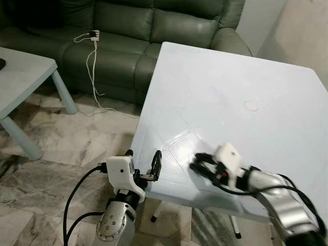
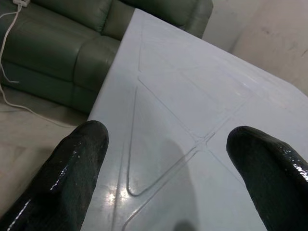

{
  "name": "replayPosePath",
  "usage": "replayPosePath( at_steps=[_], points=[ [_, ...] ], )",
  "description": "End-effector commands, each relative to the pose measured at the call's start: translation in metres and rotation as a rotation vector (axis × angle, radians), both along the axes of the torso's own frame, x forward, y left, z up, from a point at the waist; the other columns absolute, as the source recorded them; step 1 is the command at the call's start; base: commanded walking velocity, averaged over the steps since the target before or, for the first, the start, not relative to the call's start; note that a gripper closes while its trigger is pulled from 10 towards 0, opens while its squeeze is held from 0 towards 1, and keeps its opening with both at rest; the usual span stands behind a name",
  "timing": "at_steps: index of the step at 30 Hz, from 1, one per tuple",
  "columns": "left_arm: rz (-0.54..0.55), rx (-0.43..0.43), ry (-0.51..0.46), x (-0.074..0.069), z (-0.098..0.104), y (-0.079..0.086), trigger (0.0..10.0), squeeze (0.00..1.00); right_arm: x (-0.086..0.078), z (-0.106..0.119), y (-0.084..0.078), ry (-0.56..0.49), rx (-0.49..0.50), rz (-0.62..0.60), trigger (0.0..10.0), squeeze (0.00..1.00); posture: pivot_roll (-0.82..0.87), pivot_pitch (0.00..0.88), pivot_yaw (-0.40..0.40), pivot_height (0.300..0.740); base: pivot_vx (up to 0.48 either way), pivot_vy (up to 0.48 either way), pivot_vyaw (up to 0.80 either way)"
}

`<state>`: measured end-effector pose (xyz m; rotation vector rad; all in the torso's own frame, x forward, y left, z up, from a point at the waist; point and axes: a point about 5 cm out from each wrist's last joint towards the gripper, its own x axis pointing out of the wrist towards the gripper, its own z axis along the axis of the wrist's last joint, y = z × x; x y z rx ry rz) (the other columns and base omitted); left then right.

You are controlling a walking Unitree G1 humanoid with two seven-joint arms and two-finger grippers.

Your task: Hang keys on a hook

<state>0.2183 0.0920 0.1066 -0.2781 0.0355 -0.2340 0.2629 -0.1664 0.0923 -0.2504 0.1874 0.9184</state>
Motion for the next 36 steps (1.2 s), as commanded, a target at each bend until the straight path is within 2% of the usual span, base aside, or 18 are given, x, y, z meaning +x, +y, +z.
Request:
replayPosePath(
  at_steps=[1,6,7,12,13,14,18,19,20,21,25,27,28,29,31,34,36],
  points=[
    [-0.009,-0.043,-0.016,0.002,0.008,-0.009,10.0,0.00,-0.006,-0.003,-0.008,0.026,0.001,-0.009,10.0,0.00,0.01,0.129,-0.138,0.740,0.000,0.000,0.00],
    [-0.018,-0.042,-0.018,0.003,0.008,-0.009,10.0,0.00,-0.016,0.000,-0.008,0.036,0.082,-0.007,10.0,0.00,0.01,0.128,-0.132,0.740,0.000,0.000,0.00],
    [-0.018,-0.042,-0.018,0.003,0.008,-0.009,10.0,0.00,-0.016,0.000,-0.008,0.036,0.082,-0.007,10.0,0.00,0.01,0.128,-0.132,0.740,0.000,0.000,0.00],
    [-0.021,-0.045,-0.017,0.004,0.008,-0.010,10.0,0.00,-0.010,0.005,0.001,0.043,0.211,-0.082,10.0,0.00,0.00,0.125,-0.130,0.740,0.000,0.000,0.00],
    [-0.022,-0.045,-0.017,0.004,0.008,-0.010,10.0,0.00,-0.007,0.008,0.004,0.036,0.249,-0.101,10.0,0.89,0.00,0.125,-0.130,0.740,0.000,0.000,0.00],
    [-0.023,-0.044,-0.017,0.004,0.008,-0.011,10.0,0.00,0.000,0.014,0.008,0.038,0.333,-0.163,10.0,1.00,0.01,0.125,-0.130,0.740,0.000,0.000,0.00],
    [-0.020,-0.045,-0.017,0.004,0.008,-0.010,10.0,0.00,0.011,0.024,0.012,0.009,0.409,-0.243,10.0,1.00,0.01,0.124,-0.130,0.740,0.000,0.000,0.00],
    [-0.020,-0.044,-0.018,0.004,0.008,-0.010,10.0,0.00,0.017,0.025,0.014,0.003,0.407,-0.289,10.0,0.18,0.01,0.122,-0.133,0.740,0.000,0.000,0.00],
    [-0.020,-0.044,-0.018,0.004,0.008,-0.010,10.0,0.00,0.019,0.025,0.015,0.002,0.400,-0.298,10.0,0.18,0.01,0.122,-0.133,0.740,0.000,0.000,0.00],
    [-0.020,-0.045,-0.018,0.004,0.008,-0.010,10.0,0.00,0.021,0.024,0.015,-0.009,0.387,-0.328,10.0,0.00,0.01,0.121,-0.132,0.740,0.000,0.000,0.00],
    [-0.017,-0.046,-0.021,0.005,0.009,-0.010,10.0,0.00,0.027,0.017,0.011,-0.035,0.286,-0.410,10.0,0.00,0.01,0.119,-0.134,0.740,0.000,0.000,0.00],
    [-0.017,-0.045,-0.022,0.004,0.009,-0.010,10.0,0.00,0.028,0.011,0.003,-0.043,0.219,-0.481,10.0,0.00,0.01,0.117,-0.135,0.740,0.000,0.000,0.00],
    [-0.017,-0.045,-0.022,0.004,0.009,-0.010,10.0,0.00,0.028,0.011,0.003,-0.043,0.219,-0.481,10.0,0.00,0.01,0.117,-0.135,0.740,0.000,0.000,0.00],
    [-0.017,-0.045,-0.023,0.004,0.009,-0.010,10.0,0.00,0.027,0.008,-0.001,-0.022,0.218,-0.497,10.0,1.00,0.01,0.116,-0.135,0.740,0.000,0.000,0.00],
    [-0.018,-0.045,-0.023,0.004,0.009,-0.010,10.0,0.00,0.026,0.007,-0.003,-0.005,0.237,-0.503,10.0,1.00,0.01,0.116,-0.135,0.740,0.000,0.000,0.00],
    [-0.021,-0.045,-0.022,0.004,0.009,-0.010,10.0,0.00,0.025,0.007,-0.013,-0.051,0.147,-0.554,10.0,1.00,0.01,0.114,-0.133,0.740,0.000,0.000,0.00],
    [-0.023,-0.045,-0.021,0.004,0.008,-0.010,10.0,0.00,0.019,0.010,-0.012,-0.054,0.195,-0.469,10.0,1.00,0.01,0.114,-0.130,0.740,0.000,0.000,0.00]
  ],
)
